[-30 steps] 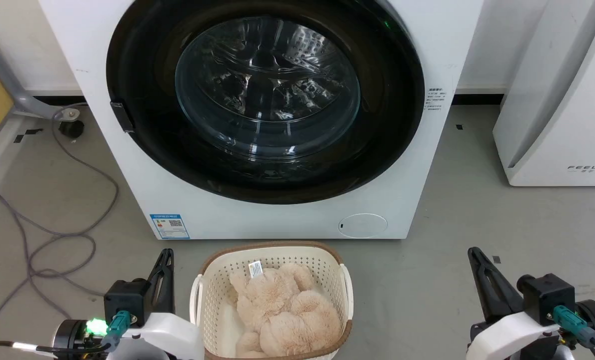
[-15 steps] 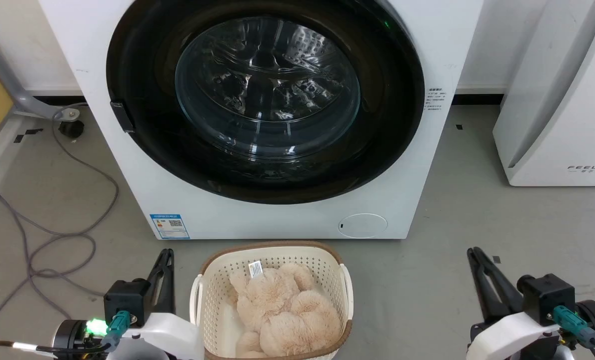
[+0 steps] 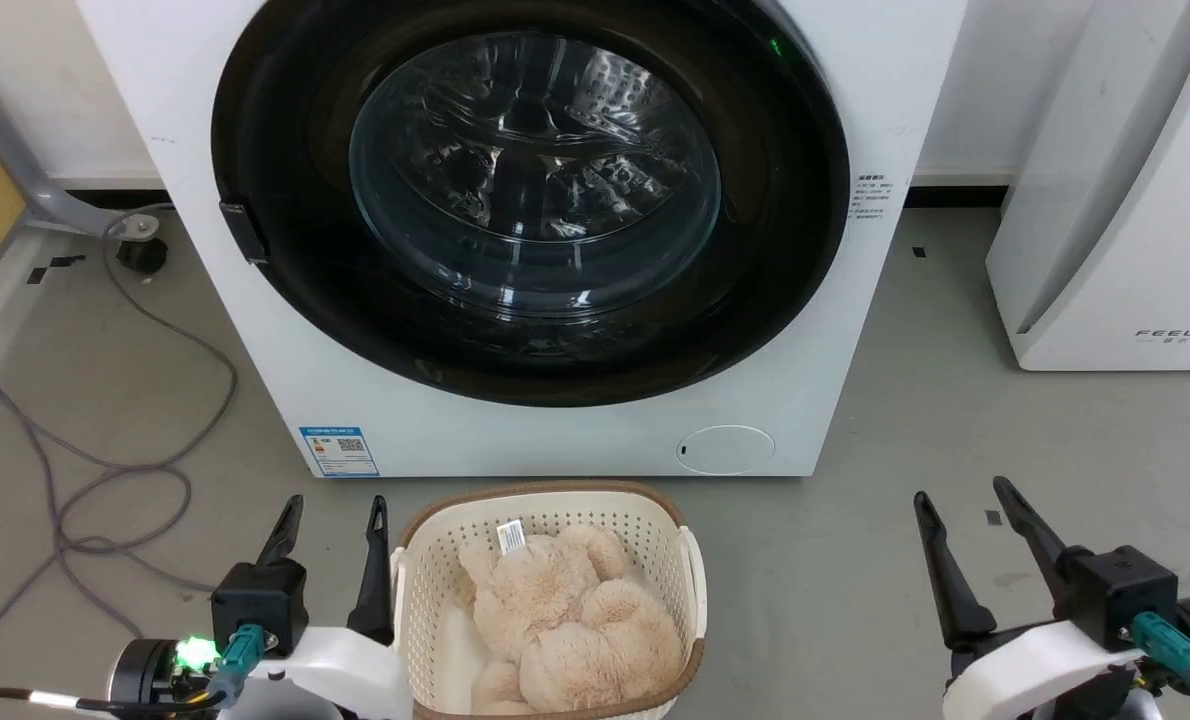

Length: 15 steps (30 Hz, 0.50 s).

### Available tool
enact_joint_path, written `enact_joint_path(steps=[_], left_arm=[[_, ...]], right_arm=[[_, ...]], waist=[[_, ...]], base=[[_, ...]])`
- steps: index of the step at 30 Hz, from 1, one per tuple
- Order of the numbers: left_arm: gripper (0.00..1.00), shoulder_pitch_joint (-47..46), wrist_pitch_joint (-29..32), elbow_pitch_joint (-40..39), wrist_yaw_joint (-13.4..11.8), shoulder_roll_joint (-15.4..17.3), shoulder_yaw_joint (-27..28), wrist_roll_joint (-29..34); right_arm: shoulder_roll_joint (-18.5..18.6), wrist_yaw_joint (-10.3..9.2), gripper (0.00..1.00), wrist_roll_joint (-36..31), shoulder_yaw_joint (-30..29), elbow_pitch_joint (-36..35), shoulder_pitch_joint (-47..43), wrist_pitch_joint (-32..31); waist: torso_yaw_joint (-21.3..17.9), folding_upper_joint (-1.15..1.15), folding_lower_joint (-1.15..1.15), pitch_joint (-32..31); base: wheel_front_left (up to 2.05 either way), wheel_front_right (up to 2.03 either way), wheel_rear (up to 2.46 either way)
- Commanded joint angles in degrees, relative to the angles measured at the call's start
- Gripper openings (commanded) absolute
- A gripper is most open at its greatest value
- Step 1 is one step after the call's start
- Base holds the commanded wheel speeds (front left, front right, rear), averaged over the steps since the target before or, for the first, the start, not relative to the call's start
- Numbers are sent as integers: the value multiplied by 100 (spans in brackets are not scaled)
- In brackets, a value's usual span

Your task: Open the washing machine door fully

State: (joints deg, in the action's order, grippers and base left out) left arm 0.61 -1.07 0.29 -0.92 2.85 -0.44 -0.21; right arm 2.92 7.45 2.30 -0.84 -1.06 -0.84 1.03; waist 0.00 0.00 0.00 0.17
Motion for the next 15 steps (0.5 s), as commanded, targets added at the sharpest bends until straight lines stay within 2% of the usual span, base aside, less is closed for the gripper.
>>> enact_joint_path(steps=[1,15], left_arm=[[100,-33,-49,-4,-42,1,-11,-46],[100,-56,-229,-25,-149,1,-72,-97]], right_arm=[[0,0,100,93,-27,-63,-18,56],[-1,1,100,413,-79,-251,-55,235]], waist=[[0,0,0,2],[9,0,0,10]], base=[[0,0,0],[0,0,0]])
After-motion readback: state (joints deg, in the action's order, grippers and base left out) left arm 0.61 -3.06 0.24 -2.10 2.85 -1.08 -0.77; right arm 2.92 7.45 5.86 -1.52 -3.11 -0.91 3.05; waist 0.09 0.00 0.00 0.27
